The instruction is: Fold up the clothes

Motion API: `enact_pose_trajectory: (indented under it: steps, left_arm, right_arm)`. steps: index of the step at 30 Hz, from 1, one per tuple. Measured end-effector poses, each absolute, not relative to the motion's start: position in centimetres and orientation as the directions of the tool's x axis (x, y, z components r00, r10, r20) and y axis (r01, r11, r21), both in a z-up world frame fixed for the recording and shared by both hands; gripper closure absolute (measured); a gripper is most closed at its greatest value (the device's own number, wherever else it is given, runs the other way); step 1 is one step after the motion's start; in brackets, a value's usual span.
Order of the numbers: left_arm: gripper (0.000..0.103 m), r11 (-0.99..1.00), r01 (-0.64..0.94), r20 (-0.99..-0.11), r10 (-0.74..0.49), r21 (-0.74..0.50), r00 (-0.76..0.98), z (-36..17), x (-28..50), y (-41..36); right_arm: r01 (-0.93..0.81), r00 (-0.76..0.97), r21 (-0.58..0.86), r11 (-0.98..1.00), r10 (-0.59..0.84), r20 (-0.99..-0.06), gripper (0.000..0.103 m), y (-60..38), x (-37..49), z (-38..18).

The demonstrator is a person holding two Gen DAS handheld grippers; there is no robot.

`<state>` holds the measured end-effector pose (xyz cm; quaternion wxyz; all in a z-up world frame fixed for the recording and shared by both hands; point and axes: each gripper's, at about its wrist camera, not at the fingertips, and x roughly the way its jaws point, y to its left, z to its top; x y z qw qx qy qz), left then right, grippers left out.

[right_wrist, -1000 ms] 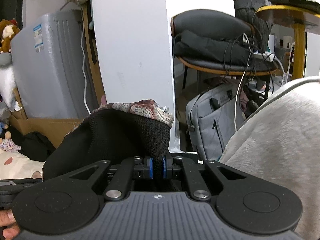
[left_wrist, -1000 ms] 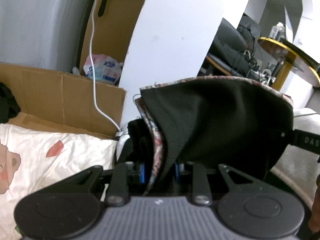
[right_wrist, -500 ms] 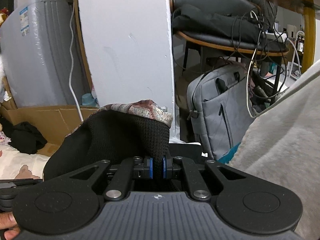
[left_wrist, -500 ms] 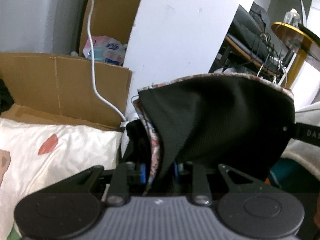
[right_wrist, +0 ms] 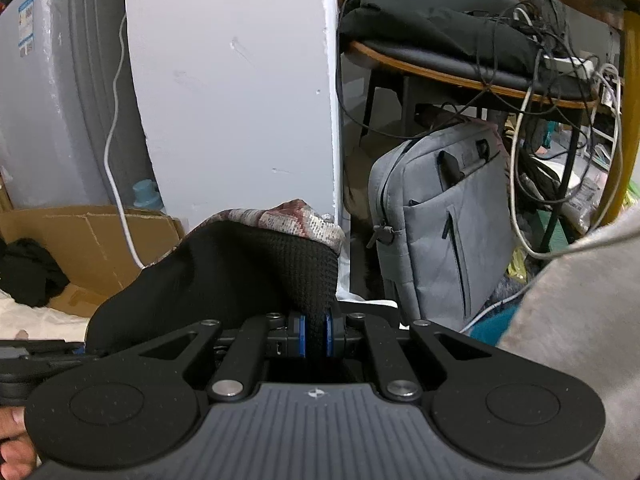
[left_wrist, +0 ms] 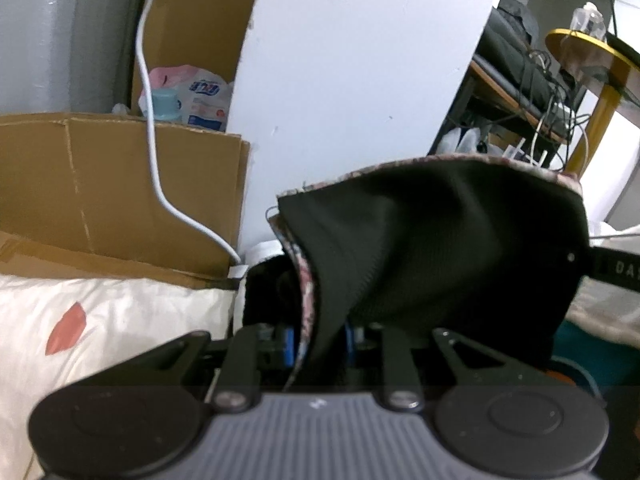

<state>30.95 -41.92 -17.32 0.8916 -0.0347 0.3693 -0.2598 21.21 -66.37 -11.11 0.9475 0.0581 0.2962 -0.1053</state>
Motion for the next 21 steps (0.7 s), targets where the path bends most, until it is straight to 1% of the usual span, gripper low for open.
enact_pose_trajectory:
  steps: [9, 17, 21]
  left_arm:
    - [0.08, 0.841, 0.487, -0.64, -0.511, -0.235, 0.574, -19.9, 35.1, -42.7]
    - [0.08, 0.841, 0.48, -0.629, -0.518, -0.251, 0.579, -21.9, 37.4, -42.9]
    - [0.08, 0.841, 0.477, -0.618, -0.521, -0.254, 0.59, -22.5, 38.6, -43.4]
  right_arm:
    - [0.197, 0.789, -0.001, 0.98, -0.16, -0.593, 0.094, -67.7, 26.5, -13.7]
    - [0.186, 0.775, -0.018, 0.982, -0.158, -0.612, 0.094, -68.8, 30.0, -16.7]
    - [0.169, 0.768, -0.051, 0.984, -0.164, -0.619, 0.094, -69.6, 31.9, -17.9]
